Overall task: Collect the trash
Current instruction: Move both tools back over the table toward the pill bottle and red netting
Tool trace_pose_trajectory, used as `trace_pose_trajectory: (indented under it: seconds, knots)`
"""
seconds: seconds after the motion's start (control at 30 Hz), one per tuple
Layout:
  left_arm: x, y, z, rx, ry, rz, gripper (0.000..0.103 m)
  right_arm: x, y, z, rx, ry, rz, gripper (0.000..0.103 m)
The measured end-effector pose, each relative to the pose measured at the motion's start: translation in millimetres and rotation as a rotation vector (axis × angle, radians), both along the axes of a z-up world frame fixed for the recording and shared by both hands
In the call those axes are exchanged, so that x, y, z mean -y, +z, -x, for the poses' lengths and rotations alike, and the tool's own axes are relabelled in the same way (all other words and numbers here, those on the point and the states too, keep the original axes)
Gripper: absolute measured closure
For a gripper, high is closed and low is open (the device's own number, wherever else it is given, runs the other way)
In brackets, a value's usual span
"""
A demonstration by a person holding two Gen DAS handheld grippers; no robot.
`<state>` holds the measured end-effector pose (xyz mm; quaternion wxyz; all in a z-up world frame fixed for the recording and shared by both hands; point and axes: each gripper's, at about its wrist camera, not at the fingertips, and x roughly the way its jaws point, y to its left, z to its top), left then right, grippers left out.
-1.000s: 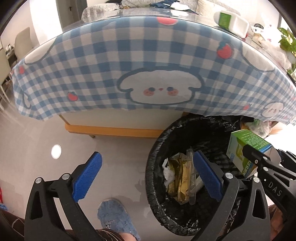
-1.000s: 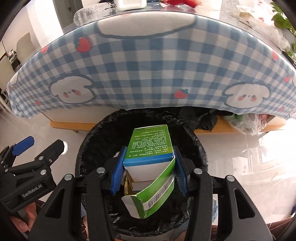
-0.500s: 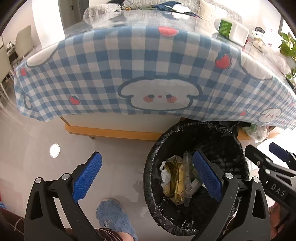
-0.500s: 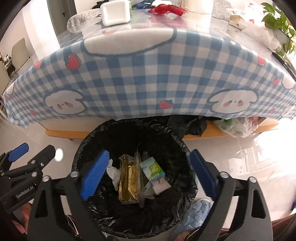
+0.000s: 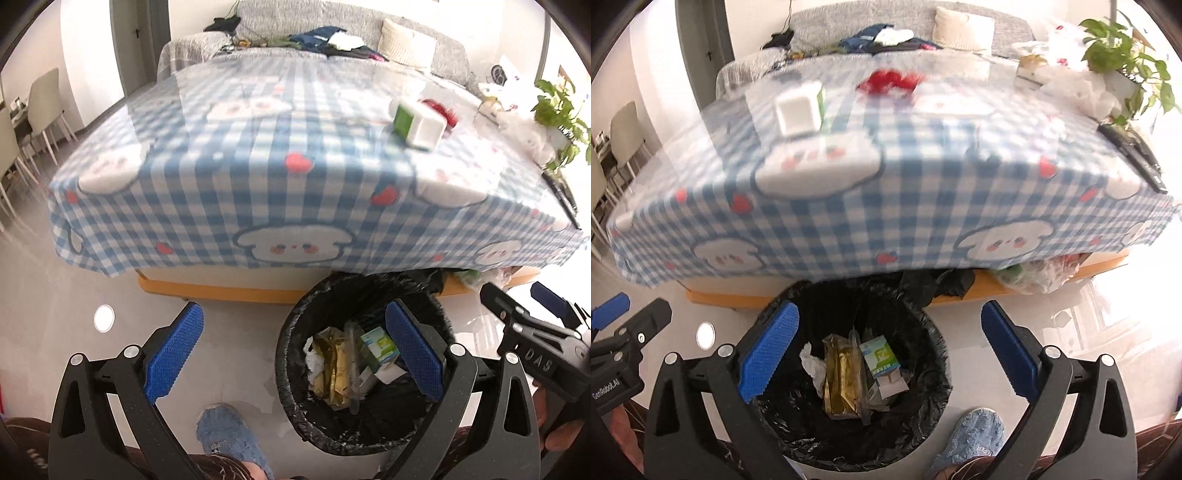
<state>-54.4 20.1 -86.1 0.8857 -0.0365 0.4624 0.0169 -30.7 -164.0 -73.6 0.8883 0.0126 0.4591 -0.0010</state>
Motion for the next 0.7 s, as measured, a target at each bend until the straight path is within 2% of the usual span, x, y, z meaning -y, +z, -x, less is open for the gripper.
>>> trace_pose_trajectory:
  seconds: [0.3,0.7]
  knots:
    - [14.9,41.4,-5.2,0.033,-0.045,-0.017,0.006,20.4,54.4,-12.2,0.077,-0.015,0.006,0.008]
    - [34.5,50.8,-46.1,0.022,-0.056,-0.029,0.006,40.2,86.3,-53.5,0.126,-0.019,0.033,0.008]
